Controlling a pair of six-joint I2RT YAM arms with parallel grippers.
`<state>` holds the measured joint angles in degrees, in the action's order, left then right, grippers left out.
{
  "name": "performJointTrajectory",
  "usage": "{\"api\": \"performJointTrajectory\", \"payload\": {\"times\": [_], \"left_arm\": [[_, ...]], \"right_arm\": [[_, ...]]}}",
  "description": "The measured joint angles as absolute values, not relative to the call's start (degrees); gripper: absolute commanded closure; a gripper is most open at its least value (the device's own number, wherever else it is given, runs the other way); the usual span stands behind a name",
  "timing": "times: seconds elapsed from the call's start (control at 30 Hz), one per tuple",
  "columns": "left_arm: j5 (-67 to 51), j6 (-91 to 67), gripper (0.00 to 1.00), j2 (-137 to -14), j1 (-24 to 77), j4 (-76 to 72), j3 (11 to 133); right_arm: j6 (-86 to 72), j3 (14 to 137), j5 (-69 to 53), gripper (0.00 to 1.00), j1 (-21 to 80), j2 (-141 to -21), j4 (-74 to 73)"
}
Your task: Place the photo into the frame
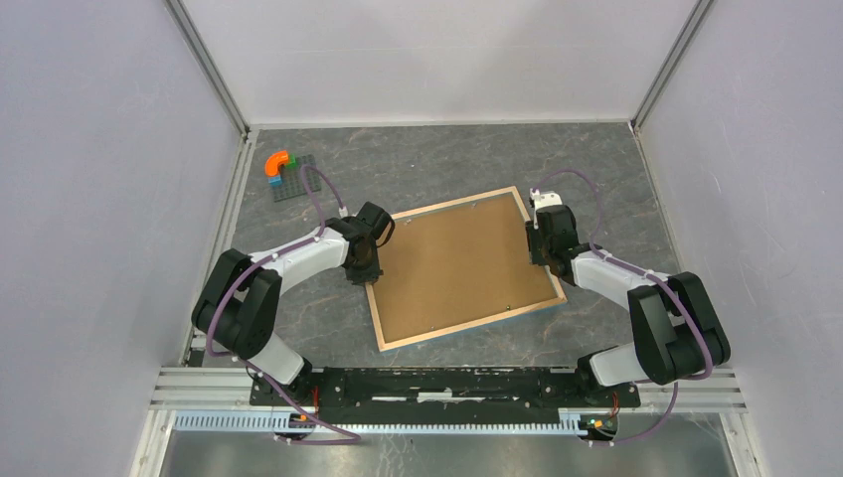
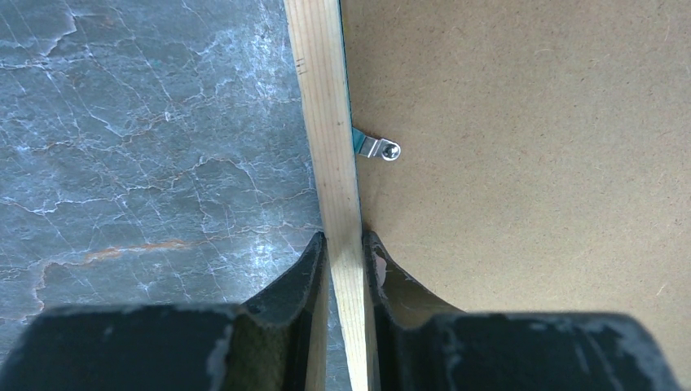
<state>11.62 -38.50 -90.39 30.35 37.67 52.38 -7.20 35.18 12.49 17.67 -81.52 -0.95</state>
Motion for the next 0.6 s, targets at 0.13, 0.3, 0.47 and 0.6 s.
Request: {"api": "performJointTrajectory", "payload": {"times": [0.13,0.3,0.47,0.6], "left_arm": [[11.60,-38.50,0.98,-90.39,30.35,37.65,52.38],[11.55,-38.50,0.98,-90.39,30.33,37.65,52.38],[11.44,-38.50,0.98,-90.39,30.24,37.65,52.38],[11.44,-37.28,0.98,-91.11,30.20,38.04,53.12]], "right_arm": [[-7.35,35.18,13.69,0.80,17.56,-81.65,-0.97],[-7.94,35.18,14.31,1.00,17.58,-81.69,-1.17],[-8.16,35.31,14.20,1.00,17.56,-81.45,-1.61],[-9.45,35.27,12.73,0.97,17.32,-80.34,-3.18]]}}
